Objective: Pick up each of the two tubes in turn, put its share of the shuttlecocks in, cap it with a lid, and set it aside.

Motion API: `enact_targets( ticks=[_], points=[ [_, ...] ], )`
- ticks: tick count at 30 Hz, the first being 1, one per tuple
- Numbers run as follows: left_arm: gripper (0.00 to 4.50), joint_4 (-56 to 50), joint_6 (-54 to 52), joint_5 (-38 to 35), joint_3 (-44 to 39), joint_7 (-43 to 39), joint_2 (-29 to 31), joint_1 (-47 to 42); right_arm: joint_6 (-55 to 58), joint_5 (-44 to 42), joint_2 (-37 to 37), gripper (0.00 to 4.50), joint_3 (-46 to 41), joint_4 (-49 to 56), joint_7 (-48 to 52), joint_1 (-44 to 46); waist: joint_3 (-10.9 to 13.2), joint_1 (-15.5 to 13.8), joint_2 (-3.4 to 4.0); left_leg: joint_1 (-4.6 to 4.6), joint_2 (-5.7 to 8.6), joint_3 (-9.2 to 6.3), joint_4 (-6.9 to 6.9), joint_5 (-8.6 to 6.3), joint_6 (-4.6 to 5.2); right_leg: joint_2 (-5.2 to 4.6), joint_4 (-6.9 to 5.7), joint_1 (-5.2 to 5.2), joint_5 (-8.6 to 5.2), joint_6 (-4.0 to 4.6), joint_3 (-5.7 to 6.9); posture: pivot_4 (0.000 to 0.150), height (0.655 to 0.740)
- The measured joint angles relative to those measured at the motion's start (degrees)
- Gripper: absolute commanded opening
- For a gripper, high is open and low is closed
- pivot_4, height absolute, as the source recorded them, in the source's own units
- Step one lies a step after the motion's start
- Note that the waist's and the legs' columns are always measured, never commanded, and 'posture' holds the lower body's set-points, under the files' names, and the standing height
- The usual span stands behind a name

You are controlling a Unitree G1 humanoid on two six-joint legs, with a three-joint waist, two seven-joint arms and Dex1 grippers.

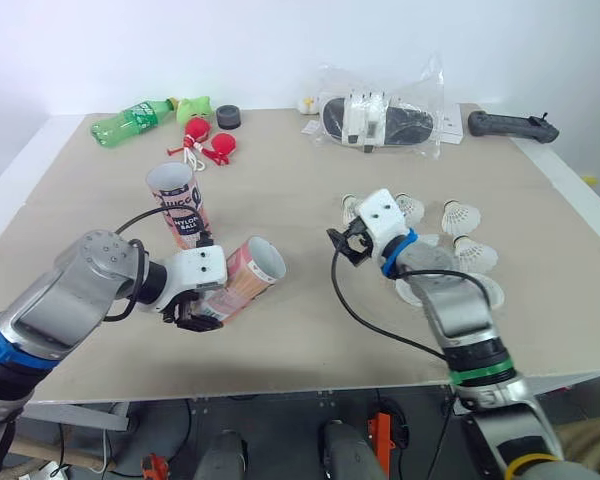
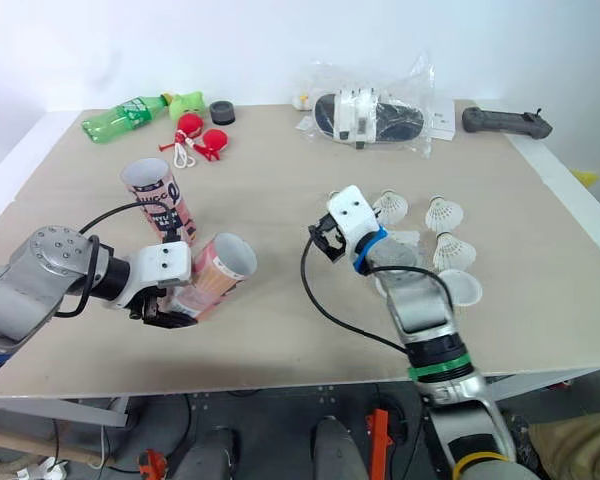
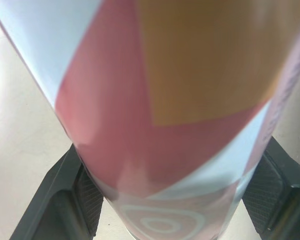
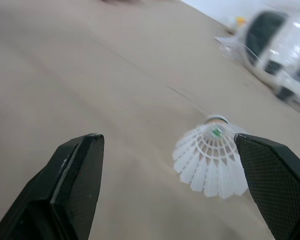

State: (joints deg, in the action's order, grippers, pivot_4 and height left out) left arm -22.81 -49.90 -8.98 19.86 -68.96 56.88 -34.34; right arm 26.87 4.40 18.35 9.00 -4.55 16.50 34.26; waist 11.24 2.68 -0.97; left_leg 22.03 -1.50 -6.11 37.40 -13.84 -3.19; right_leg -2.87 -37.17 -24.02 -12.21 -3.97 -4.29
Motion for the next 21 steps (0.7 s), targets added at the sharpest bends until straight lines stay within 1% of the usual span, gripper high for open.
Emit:
enact_targets(
  ticks=[4, 12, 15, 18, 19, 20, 21],
  points=[
    [3.13, 0.0, -0.2, 0.0, 0.0, 0.1, 0.0, 0.0, -2.3, 2.2, -2.7, 4.47, 0.0, -8.2, -4.5, 1.1, 0.0, 0.1, 0.00, 0.00, 0.05, 0.00, -0.01, 0.02, -0.01, 0.00, 0.00, 0.00, 0.02, -0.03, -0.09, 0.150, 0.7400],
    [3.13, -0.2, -0.5, 0.0, -0.1, 0.2, -0.1, 0.0, -9.4, 2.9, -7.8, 4.47, -0.5, -22.7, -9.5, 9.7, 0.0, 0.2, 0.01, -0.01, 0.05, 0.00, -0.05, 0.04, 0.03, 0.01, 0.01, 0.01, 0.04, -0.03, -0.10, 0.150, 0.7400],
    [3.13, -0.4, -0.6, -0.1, -0.2, 0.3, -0.1, 0.1, -11.1, 2.9, -8.7, 3.67, -1.0, -27.2, -11.4, 12.6, 0.0, 0.1, 0.02, 0.00, 0.05, -0.01, -0.07, 0.04, 0.03, 0.01, 0.01, 0.00, 0.04, -0.03, -0.10, 0.150, 0.7400],
    [3.13, -0.6, -0.7, -0.1, -0.2, 0.5, -0.1, 0.2, -11.3, 2.9, -8.5, 2.48, -2.6, -28.8, -12.8, 13.7, 0.0, 0.1, 0.02, -0.01, 0.05, -0.01, -0.07, 0.04, 0.04, 0.01, 0.02, 0.01, 0.03, -0.03, -0.10, 0.150, 0.7400],
    [3.13, -0.7, -0.7, -0.1, -0.2, 0.6, -0.1, 0.3, -11.3, 2.9, -8.4, 2.15, -3.0, -29.3, -13.2, 13.8, 0.0, 0.1, 0.02, -0.01, 0.05, -0.01, -0.08, 0.04, 0.04, 0.01, 0.02, 0.01, 0.03, -0.03, -0.10, 0.150, 0.7400],
    [3.13, -0.7, -0.9, -0.1, -0.3, 0.6, -0.1, 0.3, -11.3, 2.9, -8.3, 1.56, -3.1, -29.7, -13.5, 13.8, 0.0, 0.1, 0.02, -0.01, 0.05, -0.01, -0.08, 0.04, 0.04, 0.01, 0.02, 0.00, 0.03, -0.03, -0.10, 0.150, 0.7400],
    [3.13, -0.9, -1.2, -0.1, -0.3, 0.7, -0.1, 0.3, -11.3, 2.9, -8.2, 1.17, -3.3, -30.5, -13.9, 13.8, 0.0, 0.2, 0.02, -0.02, 0.05, -0.01, -0.10, 0.04, 0.04, 0.02, 0.02, 0.00, 0.03, -0.03, -0.10, 0.150, 0.7400]
  ],
)
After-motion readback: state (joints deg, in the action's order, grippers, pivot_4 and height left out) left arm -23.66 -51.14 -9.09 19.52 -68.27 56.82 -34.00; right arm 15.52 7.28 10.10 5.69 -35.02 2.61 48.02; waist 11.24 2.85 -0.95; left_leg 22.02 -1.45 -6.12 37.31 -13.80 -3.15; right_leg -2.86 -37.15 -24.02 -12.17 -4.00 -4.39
